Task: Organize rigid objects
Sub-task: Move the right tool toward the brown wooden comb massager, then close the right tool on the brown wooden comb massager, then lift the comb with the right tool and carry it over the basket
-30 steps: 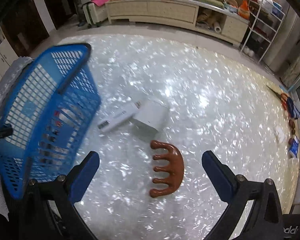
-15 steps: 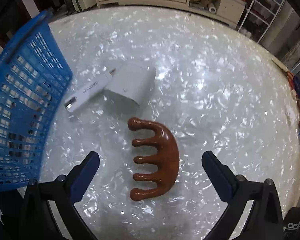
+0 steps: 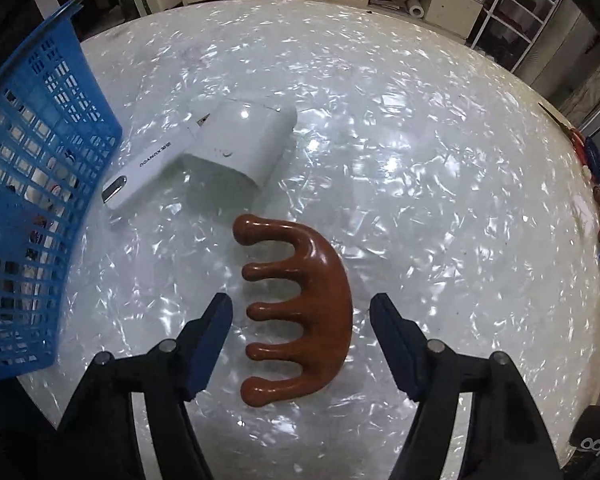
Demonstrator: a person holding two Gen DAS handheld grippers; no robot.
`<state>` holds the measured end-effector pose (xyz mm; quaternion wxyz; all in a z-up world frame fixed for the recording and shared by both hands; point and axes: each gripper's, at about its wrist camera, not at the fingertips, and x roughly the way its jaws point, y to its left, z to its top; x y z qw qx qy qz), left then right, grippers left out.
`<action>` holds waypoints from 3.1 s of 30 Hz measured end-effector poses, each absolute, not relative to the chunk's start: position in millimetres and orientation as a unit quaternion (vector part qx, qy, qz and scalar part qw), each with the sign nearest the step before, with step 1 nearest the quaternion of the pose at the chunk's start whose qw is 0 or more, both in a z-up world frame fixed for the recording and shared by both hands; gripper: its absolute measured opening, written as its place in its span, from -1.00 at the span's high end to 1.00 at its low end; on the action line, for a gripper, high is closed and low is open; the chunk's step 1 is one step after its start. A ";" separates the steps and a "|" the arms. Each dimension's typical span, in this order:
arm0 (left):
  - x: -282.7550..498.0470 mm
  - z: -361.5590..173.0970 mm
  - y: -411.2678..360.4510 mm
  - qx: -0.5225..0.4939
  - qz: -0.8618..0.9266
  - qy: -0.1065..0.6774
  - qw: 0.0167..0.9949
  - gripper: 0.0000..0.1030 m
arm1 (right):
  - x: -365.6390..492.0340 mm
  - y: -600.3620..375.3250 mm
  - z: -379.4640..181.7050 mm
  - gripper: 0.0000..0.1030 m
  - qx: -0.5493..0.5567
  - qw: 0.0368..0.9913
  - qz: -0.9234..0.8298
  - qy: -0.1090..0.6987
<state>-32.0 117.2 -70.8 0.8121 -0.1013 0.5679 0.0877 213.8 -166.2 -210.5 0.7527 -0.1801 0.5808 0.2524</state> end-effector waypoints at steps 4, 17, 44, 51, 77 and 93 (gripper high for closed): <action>-31.7 -70.8 116.8 -0.101 0.088 0.568 0.812 0.72 | 215.2 -173.4 -210.1 -0.10 -0.176 0.756 0.262 0.574; -33.2 -74.2 117.5 -0.100 0.086 0.568 0.812 0.72 | 194.3 -173.9 -198.6 0.05 -0.181 0.770 0.256 0.555; -31.8 -73.8 109.9 -0.086 0.087 0.568 0.814 0.71 | 137.4 -115.6 -40.9 0.04 -0.171 0.807 0.363 0.434; -32.0 -74.0 109.3 -0.087 0.087 0.568 0.814 0.71 | 114.7 -78.9 -30.6 0.04 -0.199 0.791 0.406 0.413; -32.9 -71.8 106.2 -0.084 0.090 0.563 0.817 0.71 | 92.2 12.7 -87.9 0.04 -0.293 0.720 0.467 0.421; -33.5 -71.1 103.2 -0.080 0.095 0.563 0.817 0.71 | 93.5 29.4 -106.8 0.03 -0.324 0.722 0.453 0.410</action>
